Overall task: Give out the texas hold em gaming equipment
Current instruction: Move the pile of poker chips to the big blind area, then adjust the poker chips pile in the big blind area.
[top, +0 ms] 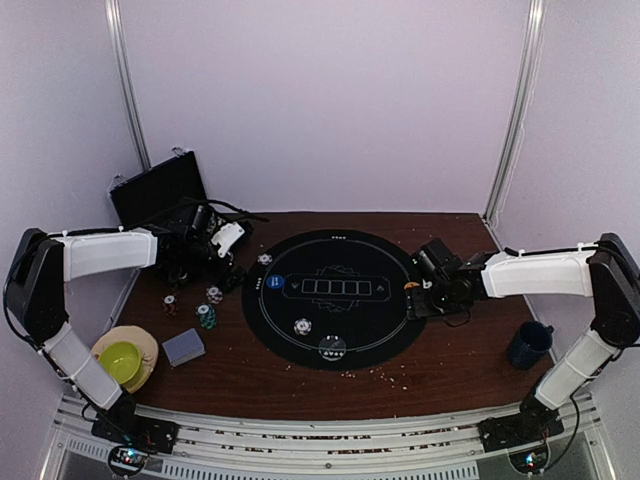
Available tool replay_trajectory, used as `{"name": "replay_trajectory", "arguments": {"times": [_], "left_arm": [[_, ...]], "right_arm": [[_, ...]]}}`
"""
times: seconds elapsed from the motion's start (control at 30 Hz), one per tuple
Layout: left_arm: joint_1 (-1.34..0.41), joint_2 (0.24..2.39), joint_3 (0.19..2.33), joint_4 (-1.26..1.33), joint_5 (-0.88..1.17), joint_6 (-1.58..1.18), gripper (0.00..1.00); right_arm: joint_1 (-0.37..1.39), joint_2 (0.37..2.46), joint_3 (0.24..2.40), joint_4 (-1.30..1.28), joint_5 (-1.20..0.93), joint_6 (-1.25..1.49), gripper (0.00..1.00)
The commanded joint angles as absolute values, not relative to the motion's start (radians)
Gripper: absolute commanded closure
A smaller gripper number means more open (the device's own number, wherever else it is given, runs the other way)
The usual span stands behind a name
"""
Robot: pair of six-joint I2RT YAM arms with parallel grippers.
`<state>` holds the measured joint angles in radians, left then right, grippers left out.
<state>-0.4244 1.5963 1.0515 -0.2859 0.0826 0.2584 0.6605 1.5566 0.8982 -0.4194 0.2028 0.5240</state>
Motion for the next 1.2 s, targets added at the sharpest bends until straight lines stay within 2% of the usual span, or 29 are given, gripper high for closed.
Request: {"name": "replay_trajectory", "arguments": {"times": [0.0, 0.47, 1.17], "left_arm": [[-0.417, 1.605, 1.049, -0.258, 0.087, 0.25, 0.02], [-0.417, 1.604, 1.048, -0.258, 0.087, 0.25, 0.02], [-0.417, 1.606, 1.048, -0.256, 0.084, 0.248, 0.02]], "right_arm": [[0.69, 1.565, 0.943, -0.458, 0.254, 0.512, 0.2], [0.802, 1.59, 0.859, -0.333, 0.167, 0.591, 0.19], [0.806, 1.709, 0.841, -0.257, 0.215, 0.585, 0.19]]}}
